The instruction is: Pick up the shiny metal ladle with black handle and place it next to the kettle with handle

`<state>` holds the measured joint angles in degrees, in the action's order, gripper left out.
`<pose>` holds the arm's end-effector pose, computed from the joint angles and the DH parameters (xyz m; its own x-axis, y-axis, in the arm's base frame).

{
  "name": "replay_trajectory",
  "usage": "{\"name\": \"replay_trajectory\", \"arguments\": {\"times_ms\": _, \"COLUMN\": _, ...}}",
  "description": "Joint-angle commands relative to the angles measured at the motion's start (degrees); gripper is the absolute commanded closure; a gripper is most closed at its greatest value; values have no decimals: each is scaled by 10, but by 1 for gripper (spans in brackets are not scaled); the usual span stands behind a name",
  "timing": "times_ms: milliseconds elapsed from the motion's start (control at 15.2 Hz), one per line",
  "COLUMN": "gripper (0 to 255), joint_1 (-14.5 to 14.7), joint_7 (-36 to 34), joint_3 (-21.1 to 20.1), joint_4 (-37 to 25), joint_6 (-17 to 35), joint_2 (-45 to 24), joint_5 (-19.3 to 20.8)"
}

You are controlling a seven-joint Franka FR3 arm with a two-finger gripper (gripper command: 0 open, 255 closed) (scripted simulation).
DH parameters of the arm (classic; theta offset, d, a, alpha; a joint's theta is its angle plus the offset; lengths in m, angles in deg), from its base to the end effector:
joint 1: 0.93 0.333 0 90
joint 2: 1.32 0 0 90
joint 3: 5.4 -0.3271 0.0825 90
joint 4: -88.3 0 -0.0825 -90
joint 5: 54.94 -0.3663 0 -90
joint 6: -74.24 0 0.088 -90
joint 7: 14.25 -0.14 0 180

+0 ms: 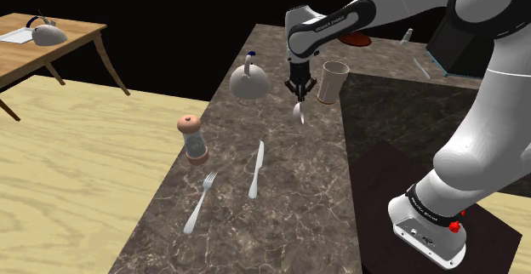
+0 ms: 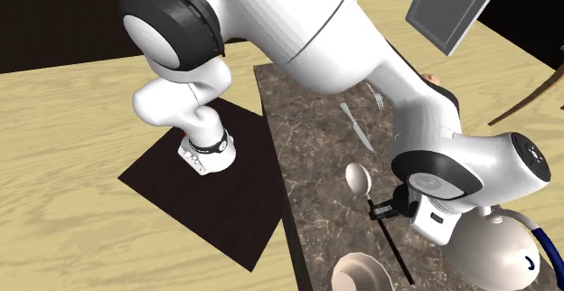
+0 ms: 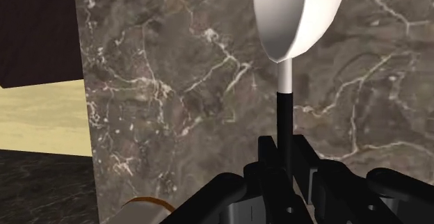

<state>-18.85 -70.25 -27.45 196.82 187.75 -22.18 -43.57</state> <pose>0.5776 0.0149 0.2954 0.6758 -0.7277 -0.1169 -0.6983 -0.6830 0.2144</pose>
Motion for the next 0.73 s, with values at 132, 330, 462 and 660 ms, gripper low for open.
{"name": "replay_trajectory", "arguments": {"times_ms": 132, "gripper": 255, "joint_1": 2, "joint_7": -6, "joint_3": 3, "joint_4": 9, "joint_6": 24, "joint_2": -16, "joint_5": 8}}
{"name": "replay_trajectory", "arguments": {"times_ms": 330, "gripper": 255, "joint_1": 4, "joint_7": -11, "joint_3": 7, "joint_4": 14, "joint_6": 42, "joint_2": -30, "joint_5": 15}}
{"name": "replay_trajectory", "arguments": {"times_ms": 462, "gripper": 255, "joint_1": 5, "joint_7": -13, "joint_3": 8, "joint_4": 16, "joint_6": 50, "joint_2": -37, "joint_5": 18}}
{"name": "replay_trajectory", "arguments": {"times_ms": 660, "gripper": 255, "joint_1": 6, "joint_7": -13, "joint_3": 8, "joint_4": 16, "joint_6": 50, "joint_2": -37, "joint_5": 18}}
